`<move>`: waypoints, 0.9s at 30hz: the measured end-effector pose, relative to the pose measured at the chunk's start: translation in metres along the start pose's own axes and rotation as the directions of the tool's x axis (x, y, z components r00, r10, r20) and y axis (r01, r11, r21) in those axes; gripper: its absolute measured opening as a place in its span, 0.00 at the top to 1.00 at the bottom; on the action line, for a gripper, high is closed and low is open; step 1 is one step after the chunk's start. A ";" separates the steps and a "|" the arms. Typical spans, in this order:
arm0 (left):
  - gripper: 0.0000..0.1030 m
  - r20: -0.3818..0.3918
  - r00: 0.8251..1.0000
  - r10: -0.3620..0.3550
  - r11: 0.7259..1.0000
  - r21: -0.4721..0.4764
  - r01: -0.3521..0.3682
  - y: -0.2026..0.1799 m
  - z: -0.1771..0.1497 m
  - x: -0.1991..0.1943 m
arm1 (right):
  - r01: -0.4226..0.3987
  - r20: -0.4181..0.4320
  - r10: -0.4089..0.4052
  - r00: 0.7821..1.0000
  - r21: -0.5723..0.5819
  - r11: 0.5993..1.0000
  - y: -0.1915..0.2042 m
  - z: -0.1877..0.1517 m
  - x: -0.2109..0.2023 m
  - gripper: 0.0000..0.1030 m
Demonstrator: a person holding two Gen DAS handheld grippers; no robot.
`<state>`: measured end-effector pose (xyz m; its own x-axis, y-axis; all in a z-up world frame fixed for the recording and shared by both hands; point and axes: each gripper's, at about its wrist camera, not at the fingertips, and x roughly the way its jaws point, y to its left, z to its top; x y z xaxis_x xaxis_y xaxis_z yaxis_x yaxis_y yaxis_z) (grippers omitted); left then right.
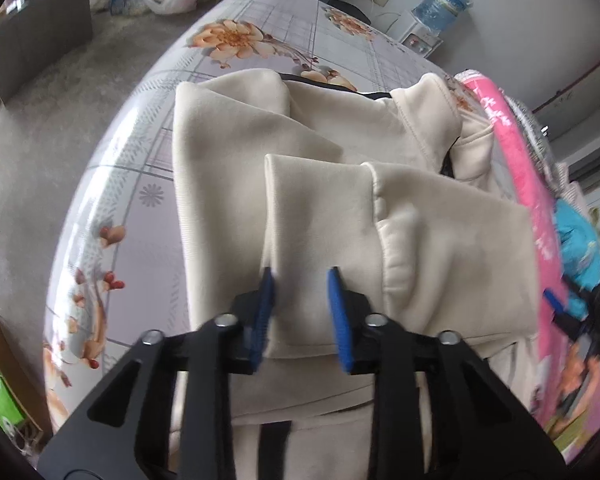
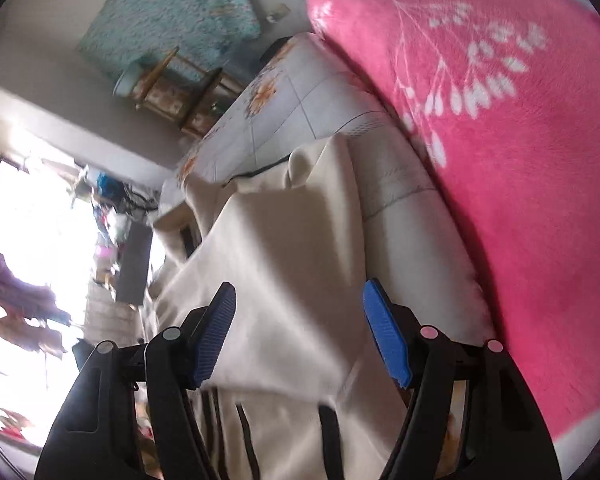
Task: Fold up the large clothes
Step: 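Lay the sleeve across the jacket front with the left gripper and open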
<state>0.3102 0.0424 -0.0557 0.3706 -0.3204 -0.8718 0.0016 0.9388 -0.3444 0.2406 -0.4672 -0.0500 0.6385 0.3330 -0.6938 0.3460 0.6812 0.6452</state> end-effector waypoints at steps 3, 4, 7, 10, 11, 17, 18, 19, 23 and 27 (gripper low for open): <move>0.98 0.011 1.000 0.023 0.999 0.038 -0.024 -0.002 -0.003 -0.001 | 0.092 0.021 -0.092 0.996 -0.010 0.996 -0.003 0.009 0.022 0.41; 0.99 0.026 0.999 0.024 0.998 0.050 -0.026 -0.003 -0.004 -0.005 | 0.111 0.030 -0.110 0.993 -0.020 0.994 -0.004 0.013 0.030 0.46; 0.99 0.094 0.995 0.012 0.996 0.085 -0.020 -0.007 -0.005 -0.027 | 0.151 0.043 -0.148 0.988 -0.066 0.986 0.003 0.022 0.039 0.64; 0.99 0.097 0.995 -0.005 0.996 0.087 -0.003 -0.003 -0.006 -0.038 | 0.216 0.052 -0.210 0.976 -0.171 0.961 0.018 0.025 0.045 0.94; 0.99 0.085 0.996 0.000 0.996 0.087 -0.007 0.000 -0.006 -0.037 | 0.224 0.079 -0.213 0.974 -0.188 0.956 0.023 0.025 0.040 0.94; 0.99 0.050 0.999 0.017 0.997 0.075 -0.021 0.008 -0.011 -0.024 | 0.309 0.197 -0.267 0.943 -0.234 0.922 0.022 0.025 0.023 0.95; 0.99 0.042 0.999 0.017 0.997 0.068 -0.020 0.009 -0.011 -0.022 | 0.338 0.178 -0.304 0.936 -0.212 0.917 0.011 0.029 0.032 0.95; 0.99 0.042 0.999 0.019 0.997 0.068 -0.022 0.009 -0.010 -0.020 | 0.340 0.160 -0.311 0.937 -0.202 0.918 0.003 0.031 0.036 0.95; 0.98 0.054 0.998 0.018 0.996 0.087 -0.023 0.007 -0.011 -0.022 | 0.319 0.180 -0.290 0.940 -0.160 0.934 -0.003 0.032 0.024 0.95; 0.92 0.132 0.990 0.044 0.996 0.070 -0.054 0.011 -0.009 -0.038 | 0.283 0.202 -0.240 0.950 -0.227 0.932 0.017 0.019 -0.002 0.83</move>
<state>0.2880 0.0642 -0.0293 0.4898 -0.2590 -0.8325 0.0462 0.9612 -0.2719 0.2585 -0.4685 -0.0316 0.6624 0.0213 -0.7489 0.3469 0.8772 0.3318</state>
